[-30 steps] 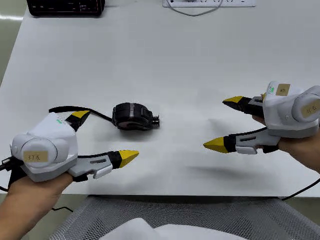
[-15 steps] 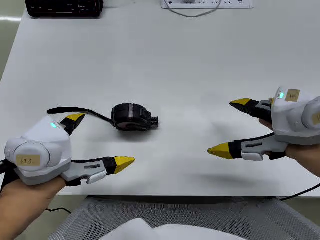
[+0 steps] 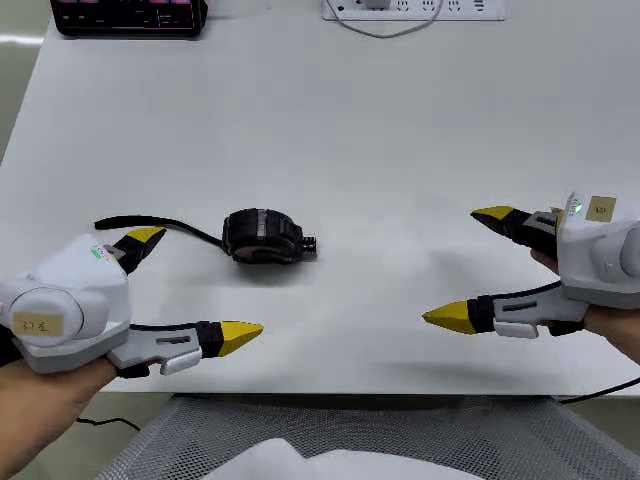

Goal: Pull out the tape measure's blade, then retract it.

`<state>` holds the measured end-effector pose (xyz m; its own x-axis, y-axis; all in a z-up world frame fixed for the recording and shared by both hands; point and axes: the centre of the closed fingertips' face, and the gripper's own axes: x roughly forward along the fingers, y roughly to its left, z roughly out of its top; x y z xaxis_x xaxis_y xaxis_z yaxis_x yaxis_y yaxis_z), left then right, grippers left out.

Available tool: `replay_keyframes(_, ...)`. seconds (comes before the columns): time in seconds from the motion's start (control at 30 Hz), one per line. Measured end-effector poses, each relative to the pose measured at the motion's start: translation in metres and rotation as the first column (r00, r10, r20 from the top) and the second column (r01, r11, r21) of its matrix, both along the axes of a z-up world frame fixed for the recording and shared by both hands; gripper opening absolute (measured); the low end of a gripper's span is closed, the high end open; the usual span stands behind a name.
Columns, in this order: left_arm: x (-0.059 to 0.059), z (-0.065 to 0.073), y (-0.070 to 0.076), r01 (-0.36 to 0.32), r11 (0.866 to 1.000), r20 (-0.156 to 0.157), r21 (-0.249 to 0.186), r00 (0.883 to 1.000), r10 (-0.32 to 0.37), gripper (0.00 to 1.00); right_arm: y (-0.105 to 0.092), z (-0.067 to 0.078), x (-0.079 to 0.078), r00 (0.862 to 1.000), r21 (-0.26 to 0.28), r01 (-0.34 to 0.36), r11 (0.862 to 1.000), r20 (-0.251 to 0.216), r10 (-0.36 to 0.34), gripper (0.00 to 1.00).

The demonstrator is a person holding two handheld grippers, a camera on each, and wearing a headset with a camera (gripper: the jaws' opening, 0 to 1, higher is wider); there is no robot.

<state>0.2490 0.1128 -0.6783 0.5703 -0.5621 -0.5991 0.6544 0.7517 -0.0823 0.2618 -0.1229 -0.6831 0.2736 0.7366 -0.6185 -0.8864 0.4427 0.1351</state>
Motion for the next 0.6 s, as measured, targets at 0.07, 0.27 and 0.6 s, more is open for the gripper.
replay_keyframes(0.07, -0.001, 0.001, 0.001, 0.003, 1.0, 0.0, -0.003, 1.0, -0.003, 0.99, -0.002, 0.0, 0.0, 1.0, -0.001, 0.0, 1.0, 0.001, 0.0, 0.88)
replay_keyframes(0.27, -0.001, 0.002, 0.004, 0.012, 1.0, 0.011, 0.0, 1.0, -0.012, 0.99, -0.006, -0.001, 0.0, 1.0, -0.01, -0.006, 1.0, 0.013, 0.006, 0.93)
replay_keyframes(0.6, -0.002, 0.004, 0.007, 0.024, 1.0, 0.011, 0.009, 1.0, -0.024, 0.99, -0.011, -0.007, -0.002, 1.0, -0.038, -0.023, 0.999, 0.007, 0.024, 0.99)
